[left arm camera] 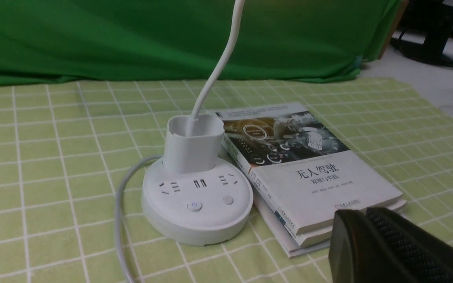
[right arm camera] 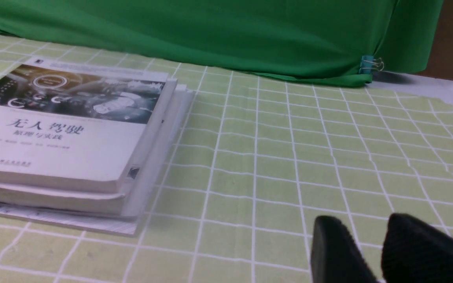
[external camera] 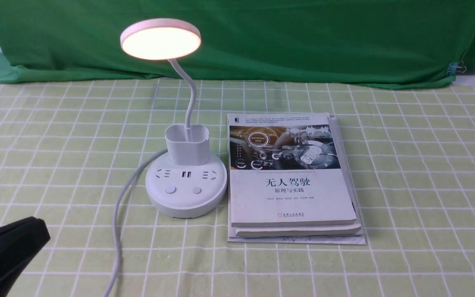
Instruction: Turn on the table lamp on the green coffee tablecloth with your hand.
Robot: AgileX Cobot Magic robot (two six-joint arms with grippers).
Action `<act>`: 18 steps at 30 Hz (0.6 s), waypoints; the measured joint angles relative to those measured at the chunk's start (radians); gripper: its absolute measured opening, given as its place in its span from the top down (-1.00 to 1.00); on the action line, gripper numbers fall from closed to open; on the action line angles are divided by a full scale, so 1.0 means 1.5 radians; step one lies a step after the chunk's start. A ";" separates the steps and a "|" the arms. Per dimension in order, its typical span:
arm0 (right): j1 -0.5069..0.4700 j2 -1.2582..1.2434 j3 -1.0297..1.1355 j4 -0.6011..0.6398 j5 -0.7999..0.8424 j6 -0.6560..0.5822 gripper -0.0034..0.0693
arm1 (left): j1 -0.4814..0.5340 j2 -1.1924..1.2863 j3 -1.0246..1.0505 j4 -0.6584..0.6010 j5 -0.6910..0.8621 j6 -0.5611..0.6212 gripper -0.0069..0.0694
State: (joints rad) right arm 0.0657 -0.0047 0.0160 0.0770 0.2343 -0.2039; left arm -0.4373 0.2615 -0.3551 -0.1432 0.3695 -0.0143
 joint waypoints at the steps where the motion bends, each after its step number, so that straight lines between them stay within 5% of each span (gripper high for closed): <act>1: 0.000 0.000 0.000 0.000 0.000 0.000 0.23 | 0.000 -0.001 0.000 0.000 0.000 0.000 0.80; 12: 0.000 0.000 0.000 0.000 0.000 0.000 0.23 | 0.000 -0.005 0.005 0.038 -0.002 0.048 0.80; 18: 0.000 0.000 0.000 0.000 0.000 0.000 0.23 | 0.037 -0.026 0.063 0.070 -0.091 0.112 0.80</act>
State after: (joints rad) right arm 0.0657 -0.0047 0.0160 0.0770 0.2343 -0.2039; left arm -0.3814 0.2228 -0.2609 -0.0384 0.2330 0.1540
